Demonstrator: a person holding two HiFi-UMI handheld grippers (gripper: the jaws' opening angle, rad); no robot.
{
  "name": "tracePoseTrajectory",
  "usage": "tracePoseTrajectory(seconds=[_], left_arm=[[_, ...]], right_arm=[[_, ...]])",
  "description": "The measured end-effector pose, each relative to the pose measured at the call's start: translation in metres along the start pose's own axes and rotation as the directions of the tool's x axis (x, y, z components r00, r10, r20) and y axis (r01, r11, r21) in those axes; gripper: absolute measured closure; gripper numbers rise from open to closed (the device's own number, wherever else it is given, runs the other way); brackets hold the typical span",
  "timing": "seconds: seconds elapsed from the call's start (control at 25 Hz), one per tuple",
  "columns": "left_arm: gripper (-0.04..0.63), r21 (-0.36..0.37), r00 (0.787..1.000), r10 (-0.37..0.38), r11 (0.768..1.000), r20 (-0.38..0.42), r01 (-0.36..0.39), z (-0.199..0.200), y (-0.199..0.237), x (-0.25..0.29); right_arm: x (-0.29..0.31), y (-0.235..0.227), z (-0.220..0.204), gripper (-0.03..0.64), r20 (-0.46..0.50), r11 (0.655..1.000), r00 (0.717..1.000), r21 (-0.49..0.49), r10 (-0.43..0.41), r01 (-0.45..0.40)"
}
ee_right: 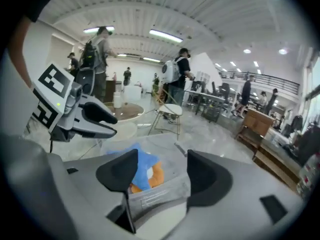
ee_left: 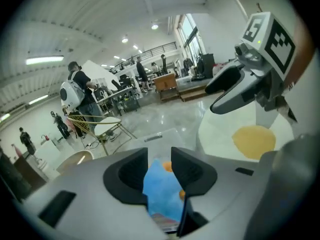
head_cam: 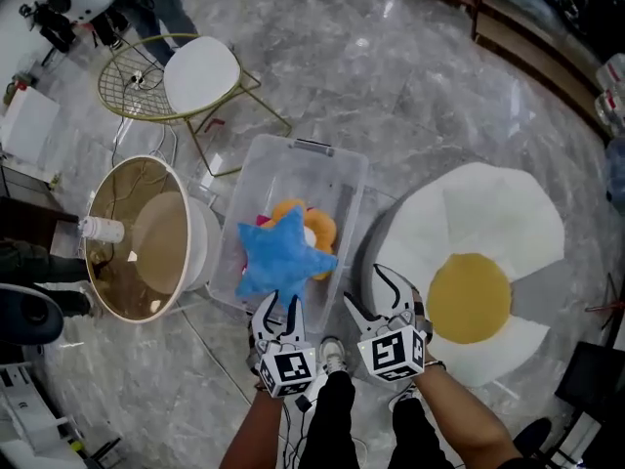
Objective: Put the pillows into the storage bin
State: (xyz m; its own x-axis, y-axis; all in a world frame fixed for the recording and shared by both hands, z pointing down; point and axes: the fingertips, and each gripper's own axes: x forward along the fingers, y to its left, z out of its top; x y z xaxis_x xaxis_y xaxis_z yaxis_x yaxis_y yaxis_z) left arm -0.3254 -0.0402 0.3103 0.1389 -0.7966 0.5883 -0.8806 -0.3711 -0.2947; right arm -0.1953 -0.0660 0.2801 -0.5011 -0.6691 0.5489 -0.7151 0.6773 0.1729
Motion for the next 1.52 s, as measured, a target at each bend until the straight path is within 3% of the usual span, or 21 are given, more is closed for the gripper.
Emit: tracePoseTrajectory(seconds=[0.08, 0.2, 0.28, 0.36, 0.48, 0.72, 0.84, 1.04, 1.16, 1.28, 1.52], left_arm=[[0.473, -0.064, 0.999, -0.026, 0.998, 0.030, 0.028, 0.032, -0.018, -0.019], [0.574, -0.117, 0.993, -0.082, 0.989, 0.079, 0.091, 0.087, -0.048, -0.046], [0.577, -0.143, 0.985, -0.126, 0.979, 0.122, 0.143, 0.124, -0.072, -0.056], [0.577, -0.171, 0.973, -0.158, 0.967, 0.167, 0.187, 0.154, -0.101, -0.063], [0.577, -0.171, 0.949, -0.211, 0.952, 0.234, 0.254, 0.198, -0.143, -0.077], [0.577, -0.026, 0.866, -0.354, 0.922, 0.352, 0.387, 0.298, -0.210, -0.168], [0.577, 0.000, 0.835, -0.388, 0.907, 0.389, 0.422, 0.334, -0.238, -0.203], [0.577, 0.006, 0.802, -0.407, 0.893, 0.436, 0.450, 0.367, -0.257, -0.253], [0.577, 0.046, 0.783, -0.416, 0.893, 0.462, 0.448, 0.382, -0.265, -0.281], [0.577, 0.085, 0.777, -0.416, 0.899, 0.472, 0.430, 0.401, -0.261, -0.301], [0.577, 0.049, 0.765, -0.367, 0.914, 0.529, 0.404, 0.428, -0.238, -0.331]], right_arm=[[-0.040, -0.019, 0.012, 0.347, 0.028, 0.997, 0.998, 0.054, -0.064, 0.063], [-0.096, -0.039, 0.025, 0.396, 0.050, 0.988, 0.990, 0.086, -0.134, 0.130], [-0.128, -0.057, 0.026, 0.468, 0.061, 0.979, 0.981, 0.110, -0.182, 0.174], [-0.158, -0.077, 0.020, 0.601, 0.069, 0.967, 0.974, 0.155, -0.217, 0.204], [-0.207, -0.110, 0.019, 0.604, 0.104, 0.946, 0.958, 0.217, -0.267, 0.240], [-0.343, -0.141, 0.050, 0.604, 0.144, 0.889, 0.898, 0.274, -0.415, 0.367], [-0.400, -0.157, 0.056, 0.604, 0.150, 0.853, 0.865, 0.310, -0.479, 0.419], [-0.470, -0.166, 0.072, 0.604, 0.158, 0.802, 0.816, 0.360, -0.556, 0.477], [-0.503, -0.162, 0.087, 0.604, 0.192, 0.803, 0.797, 0.330, -0.572, 0.497], [-0.526, -0.163, 0.117, 0.604, 0.269, 0.815, 0.769, 0.218, -0.579, 0.537], [-0.557, -0.165, 0.151, 0.604, 0.310, 0.798, 0.736, 0.186, -0.602, 0.574]])
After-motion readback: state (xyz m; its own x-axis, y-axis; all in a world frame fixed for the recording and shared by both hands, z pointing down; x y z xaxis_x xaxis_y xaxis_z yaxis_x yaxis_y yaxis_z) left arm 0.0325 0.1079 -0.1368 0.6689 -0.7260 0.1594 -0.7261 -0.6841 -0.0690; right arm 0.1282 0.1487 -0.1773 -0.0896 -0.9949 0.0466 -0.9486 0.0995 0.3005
